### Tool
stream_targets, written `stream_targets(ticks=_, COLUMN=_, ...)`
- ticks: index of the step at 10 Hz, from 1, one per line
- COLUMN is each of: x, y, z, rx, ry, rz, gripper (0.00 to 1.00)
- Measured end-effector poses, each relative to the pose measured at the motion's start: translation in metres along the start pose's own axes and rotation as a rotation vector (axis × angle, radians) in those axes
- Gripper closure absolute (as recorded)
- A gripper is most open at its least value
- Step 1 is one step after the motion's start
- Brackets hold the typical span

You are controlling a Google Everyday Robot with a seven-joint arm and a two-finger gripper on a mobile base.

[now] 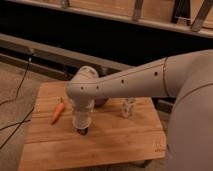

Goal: Place the ceramic cup over the eraser

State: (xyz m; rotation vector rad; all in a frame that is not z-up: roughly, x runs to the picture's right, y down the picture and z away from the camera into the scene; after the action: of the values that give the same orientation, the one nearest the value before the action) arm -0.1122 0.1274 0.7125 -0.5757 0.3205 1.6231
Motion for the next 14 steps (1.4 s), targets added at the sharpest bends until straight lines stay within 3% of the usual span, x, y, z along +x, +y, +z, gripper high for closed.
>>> stream_targets(ticks=1, x=0.003, y=-0.002, z=0.009, rx=-0.025, ry=0.013, rz=0.021, gripper=1.0)
stream_targets(ticks=3, x=0.01, y=-0.01, z=0.021, rx=-0.032, ry=0.05, rz=0.047, gripper=1.0)
stream_targets(ticks=5, x=0.019, y=-0.023, z=0.035, rx=-0.013, ry=0.109, rz=0.063, gripper=1.0)
stream_targets(ticks=8, x=0.02, y=-0.034, z=0.049, rx=0.025, ry=0.163, rz=0.064, gripper=1.0)
stream_targets(ticks=12, x=0.014, y=-0.019, z=0.061, rx=0.047, ry=0.177, rz=0.013, gripper=1.0)
stream_targets(ticks=14, x=0.013, y=-0.007, z=0.061, rx=0.07, ry=0.171, rz=-0.035, gripper=0.86)
